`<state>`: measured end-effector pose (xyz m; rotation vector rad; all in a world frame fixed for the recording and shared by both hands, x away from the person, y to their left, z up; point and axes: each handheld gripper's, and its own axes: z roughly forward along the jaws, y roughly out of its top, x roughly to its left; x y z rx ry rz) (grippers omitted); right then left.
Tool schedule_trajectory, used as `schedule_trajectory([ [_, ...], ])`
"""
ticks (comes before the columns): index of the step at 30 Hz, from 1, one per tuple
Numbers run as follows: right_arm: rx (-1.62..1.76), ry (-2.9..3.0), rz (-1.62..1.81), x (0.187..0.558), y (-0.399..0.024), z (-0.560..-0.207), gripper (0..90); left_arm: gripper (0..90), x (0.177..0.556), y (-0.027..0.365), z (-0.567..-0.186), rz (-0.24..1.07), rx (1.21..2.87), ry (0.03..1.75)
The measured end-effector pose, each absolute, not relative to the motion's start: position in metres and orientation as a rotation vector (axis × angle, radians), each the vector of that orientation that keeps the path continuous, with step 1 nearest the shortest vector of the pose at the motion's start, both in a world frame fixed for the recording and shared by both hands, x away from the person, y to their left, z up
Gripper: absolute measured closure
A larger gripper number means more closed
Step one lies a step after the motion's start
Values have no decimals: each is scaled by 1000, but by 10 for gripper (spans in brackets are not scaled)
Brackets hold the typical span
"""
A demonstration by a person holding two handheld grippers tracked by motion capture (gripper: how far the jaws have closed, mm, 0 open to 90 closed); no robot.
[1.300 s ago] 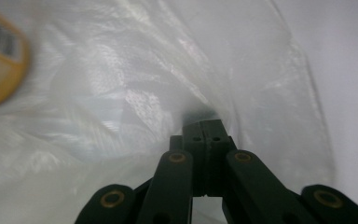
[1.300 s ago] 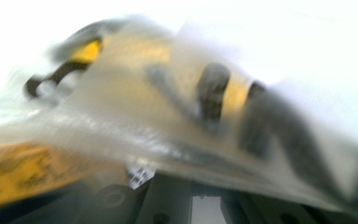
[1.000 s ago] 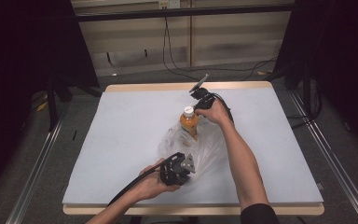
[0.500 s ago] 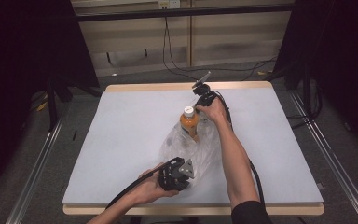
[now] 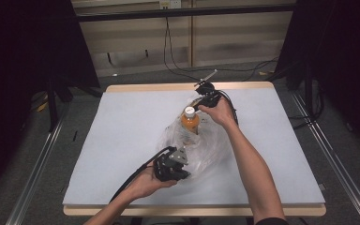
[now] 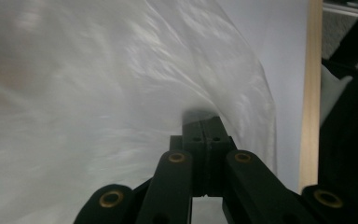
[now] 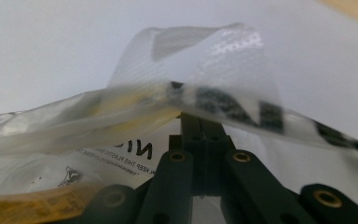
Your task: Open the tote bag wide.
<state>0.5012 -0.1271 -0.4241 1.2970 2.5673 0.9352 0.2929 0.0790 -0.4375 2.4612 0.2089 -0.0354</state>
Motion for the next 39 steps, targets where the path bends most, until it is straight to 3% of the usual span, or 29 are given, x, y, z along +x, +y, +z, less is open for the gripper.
schedule_trajectory([
  [10,1160,2574,1163,470,-138,-389,900,900,307,99,-408,13,2339,260],
  [19,1090,2616,1182,434,-153,-400,900,900,326,108,-378,63,2211,318],
  [24,1057,2667,1148,420,-154,-412,900,900,335,77,-370,52,2179,244],
  [27,1065,2694,1112,416,-153,-422,900,900,336,61,-377,68,2232,217],
  [31,1078,2730,1071,413,-153,-439,900,900,348,47,-421,57,2349,311],
  [33,1085,2750,1054,410,-156,-452,900,900,353,55,-445,50,2425,362],
  [39,1118,2757,1020,407,-168,-471,900,900,377,95,-461,73,2460,517],
])
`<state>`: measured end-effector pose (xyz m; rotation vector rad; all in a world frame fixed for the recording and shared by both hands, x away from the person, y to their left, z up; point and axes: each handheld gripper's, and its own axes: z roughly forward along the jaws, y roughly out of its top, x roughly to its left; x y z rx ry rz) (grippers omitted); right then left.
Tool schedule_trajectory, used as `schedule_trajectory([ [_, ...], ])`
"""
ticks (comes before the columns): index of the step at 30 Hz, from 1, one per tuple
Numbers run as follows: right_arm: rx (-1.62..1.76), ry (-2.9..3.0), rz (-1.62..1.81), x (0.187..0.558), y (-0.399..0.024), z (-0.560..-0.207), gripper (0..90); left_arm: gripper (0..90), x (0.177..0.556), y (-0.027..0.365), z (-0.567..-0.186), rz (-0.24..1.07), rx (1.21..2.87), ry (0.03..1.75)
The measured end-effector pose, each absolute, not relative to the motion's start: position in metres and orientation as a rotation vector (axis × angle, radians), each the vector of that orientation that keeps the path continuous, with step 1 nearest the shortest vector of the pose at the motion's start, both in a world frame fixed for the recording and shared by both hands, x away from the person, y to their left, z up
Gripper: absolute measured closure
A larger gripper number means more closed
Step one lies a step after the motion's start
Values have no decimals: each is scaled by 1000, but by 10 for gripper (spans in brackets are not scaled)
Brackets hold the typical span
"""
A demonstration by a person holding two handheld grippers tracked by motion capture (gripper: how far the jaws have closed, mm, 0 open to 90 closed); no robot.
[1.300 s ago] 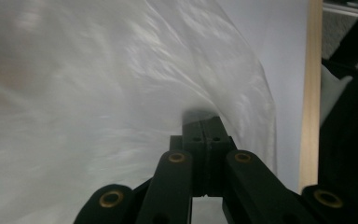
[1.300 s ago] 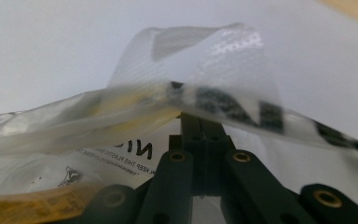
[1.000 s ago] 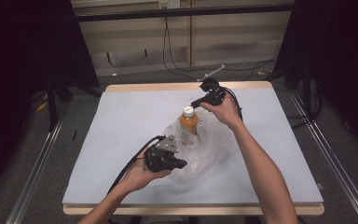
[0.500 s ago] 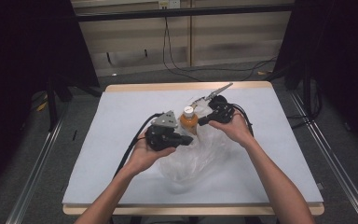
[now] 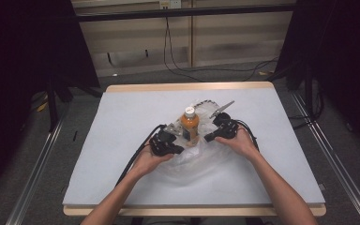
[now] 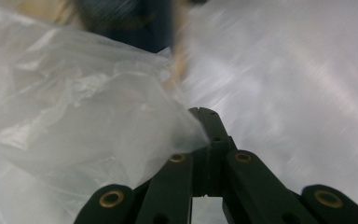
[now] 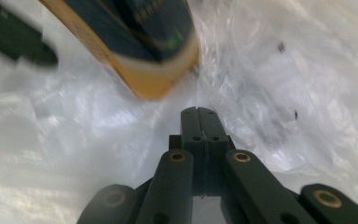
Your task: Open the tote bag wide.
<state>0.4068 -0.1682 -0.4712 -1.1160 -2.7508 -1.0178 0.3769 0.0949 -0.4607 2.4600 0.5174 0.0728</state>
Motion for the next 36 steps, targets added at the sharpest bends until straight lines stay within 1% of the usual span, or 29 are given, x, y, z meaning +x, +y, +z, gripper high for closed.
schedule_trajectory([
  [1,-1125,-2755,-1003,405,-169,-473,900,900,378,98,-464,77,2445,566],
  [2,-1123,-2750,-1028,404,-172,-474,900,900,382,103,-464,81,2475,554],
  [4,-1136,-2758,-1028,402,-177,-474,900,900,385,107,-466,88,2472,570],
  [6,-1160,-2745,-1037,401,-186,-474,900,900,390,119,-467,99,2458,603],
  [7,-1177,-2742,-1041,400,-190,-474,900,900,389,120,-469,96,2423,652],
  [8,-1192,-2745,-1042,399,-194,-475,900,900,391,124,-467,101,2455,617],
  [9,-1192,-2743,-1056,398,-198,-475,900,900,390,124,-470,101,2399,678],
  [10,-1207,-2738,-1056,396,-201,-475,900,900,392,129,-467,108,2458,631],
  [11,-1194,-2752,-1063,395,-205,-475,900,900,393,133,-467,117,2463,634],
  [13,-1201,-2759,-1055,394,-208,-475,900,900,393,137,-467,120,2454,655],
  [14,-1226,-2764,-1043,390,-215,-474,900,900,392,142,-469,111,2400,713],
  [15,-1232,-2762,-1045,389,-218,-474,900,900,394,151,-470,113,2400,708],
  [17,-1240,-2759,-1060,388,-223,-475,900,900,394,154,-470,113,2395,710],
  [18,-1240,-2759,-1060,388,-223,-475,900,900,395,156,-469,121,2421,690],
  [19,-1244,-2761,-1064,388,-222,-475,900,900,394,153,-471,118,2374,735],
  [20,-1263,-2772,-1062,388,-219,-475,900,900,394,153,-471,120,2377,733],
  [23,-1279,-2760,-1080,390,-217,-476,900,900,399,155,-471,103,2383,695],
  [25,-1296,-2768,-1097,391,-215,-477,900,900,399,153,-475,79,2314,735],
  [30,-1302,-2767,-1142,394,-208,-478,900,900,402,149,-477,98,2299,732],
  [36,-1227,-2758,-1207,388,-204,-476,900,900,392,149,-467,91,2207,680],
])
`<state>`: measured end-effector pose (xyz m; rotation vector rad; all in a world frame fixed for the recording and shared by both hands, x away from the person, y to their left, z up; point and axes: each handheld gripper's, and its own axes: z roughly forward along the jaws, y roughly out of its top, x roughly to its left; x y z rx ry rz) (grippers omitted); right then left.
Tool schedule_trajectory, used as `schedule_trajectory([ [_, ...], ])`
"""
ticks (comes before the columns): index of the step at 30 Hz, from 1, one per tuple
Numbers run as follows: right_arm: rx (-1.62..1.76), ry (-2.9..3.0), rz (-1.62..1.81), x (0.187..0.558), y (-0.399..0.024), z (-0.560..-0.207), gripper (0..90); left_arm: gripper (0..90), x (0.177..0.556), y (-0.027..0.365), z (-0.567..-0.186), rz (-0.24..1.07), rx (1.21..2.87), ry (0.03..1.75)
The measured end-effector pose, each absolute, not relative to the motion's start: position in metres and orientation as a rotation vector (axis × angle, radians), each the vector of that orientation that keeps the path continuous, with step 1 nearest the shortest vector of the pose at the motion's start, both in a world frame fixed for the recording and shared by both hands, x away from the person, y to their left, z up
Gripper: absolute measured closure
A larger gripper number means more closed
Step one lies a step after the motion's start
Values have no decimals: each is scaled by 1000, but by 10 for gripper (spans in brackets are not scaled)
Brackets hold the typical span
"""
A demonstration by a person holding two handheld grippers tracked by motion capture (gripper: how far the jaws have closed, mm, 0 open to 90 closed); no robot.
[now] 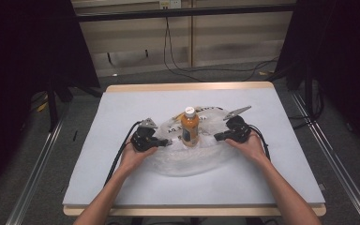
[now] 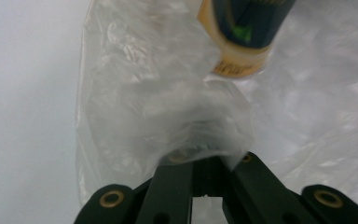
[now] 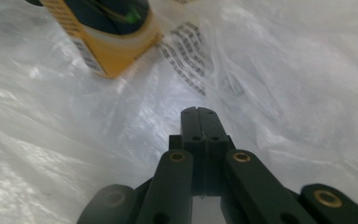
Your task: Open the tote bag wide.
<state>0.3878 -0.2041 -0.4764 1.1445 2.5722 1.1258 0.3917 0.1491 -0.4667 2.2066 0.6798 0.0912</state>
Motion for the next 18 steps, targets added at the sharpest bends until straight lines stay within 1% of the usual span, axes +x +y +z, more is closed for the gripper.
schedule_trajectory([
  [1,1138,2566,1147,386,-204,-474,900,900,388,151,-462,82,2168,656],
  [4,1123,2497,1248,380,-208,-464,900,900,381,154,-455,83,2135,639],
  [6,1100,2468,1309,373,-211,-456,900,900,371,158,-447,92,2079,608],
  [9,1085,2437,1354,363,-215,-451,900,900,363,163,-442,117,2042,574],
  [10,1080,2419,1374,360,-216,-449,877,891,361,164,-441,122,2026,568],
  [11,1080,2404,1396,357,-218,-447,789,863,358,165,-439,124,2020,558],
  [12,1087,2383,1413,355,-219,-446,740,848,355,166,-437,137,2019,553],
  [14,1071,2356,1448,349,-221,-443,652,831,349,167,-433,119,2010,528],
  [15,1058,2335,1459,346,-221,-441,583,805,349,167,-433,119,2010,528],
  [18,1048,2263,1506,335,-225,-436,435,691,340,171,-428,147,1986,510],
])
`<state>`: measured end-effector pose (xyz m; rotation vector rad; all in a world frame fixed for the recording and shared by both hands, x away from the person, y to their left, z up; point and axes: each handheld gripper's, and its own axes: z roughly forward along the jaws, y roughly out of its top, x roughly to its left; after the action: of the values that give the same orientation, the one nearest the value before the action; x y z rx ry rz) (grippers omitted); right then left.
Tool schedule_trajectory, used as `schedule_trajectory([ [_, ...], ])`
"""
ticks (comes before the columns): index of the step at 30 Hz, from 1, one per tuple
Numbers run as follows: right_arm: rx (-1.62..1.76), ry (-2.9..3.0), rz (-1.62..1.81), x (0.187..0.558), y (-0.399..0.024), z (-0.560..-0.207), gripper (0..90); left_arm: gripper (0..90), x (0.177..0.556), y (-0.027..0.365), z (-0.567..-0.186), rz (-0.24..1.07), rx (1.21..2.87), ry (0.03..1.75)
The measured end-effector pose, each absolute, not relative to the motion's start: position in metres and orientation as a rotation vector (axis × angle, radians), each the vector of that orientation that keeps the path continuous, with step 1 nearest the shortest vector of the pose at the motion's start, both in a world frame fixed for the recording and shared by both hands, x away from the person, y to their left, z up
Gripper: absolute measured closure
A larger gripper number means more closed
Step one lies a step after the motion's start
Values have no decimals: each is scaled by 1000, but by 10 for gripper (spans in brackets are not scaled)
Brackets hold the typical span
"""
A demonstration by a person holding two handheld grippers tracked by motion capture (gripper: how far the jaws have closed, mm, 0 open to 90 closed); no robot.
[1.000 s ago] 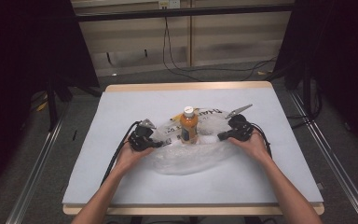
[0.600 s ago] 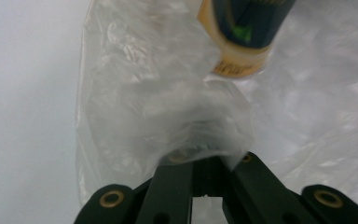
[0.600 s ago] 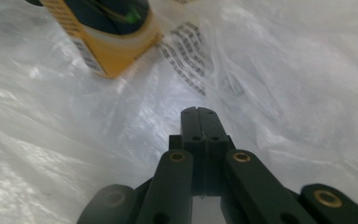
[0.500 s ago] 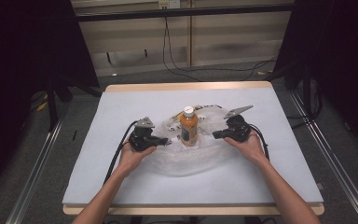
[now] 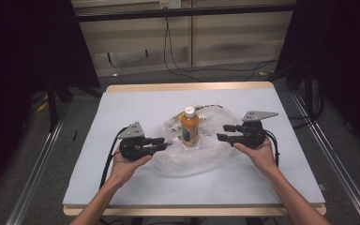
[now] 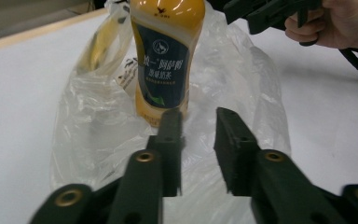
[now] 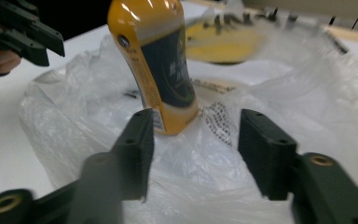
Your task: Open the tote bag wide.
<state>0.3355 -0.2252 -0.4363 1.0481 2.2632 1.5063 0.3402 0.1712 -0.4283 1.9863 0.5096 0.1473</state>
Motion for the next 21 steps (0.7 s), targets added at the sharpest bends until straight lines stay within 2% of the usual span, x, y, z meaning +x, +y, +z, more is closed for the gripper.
schedule_trajectory([
  [2,1048,2212,1532,328,-230,-433,352,590,332,178,-426,201,1956,540],
  [4,1077,2169,1545,321,-236,-432,194,450,329,183,-425,256,1930,571],
  [6,1094,2152,1534,316,-241,-432,147,382,326,190,-424,287,1908,597],
  [7,1097,2137,1534,312,-243,-432,105,320,324,192,-423,325,1902,620],
  [9,1115,2106,1530,307,-247,-434,38,239,323,200,-424,297,1860,644],
  [11,1113,2090,1532,304,-249,-435,42,215,323,203,-425,270,1831,654],
  [12,1104,2071,1534,296,-252,-435,51,166,319,208,-427,300,1832,692],
  [16,1113,1997,1570,280,-258,-437,48,92,310,217,-429,389,1825,707],
  [21,1142,1939,1603,268,-265,-435,29,67,297,230,-432,387,1769,735],
])
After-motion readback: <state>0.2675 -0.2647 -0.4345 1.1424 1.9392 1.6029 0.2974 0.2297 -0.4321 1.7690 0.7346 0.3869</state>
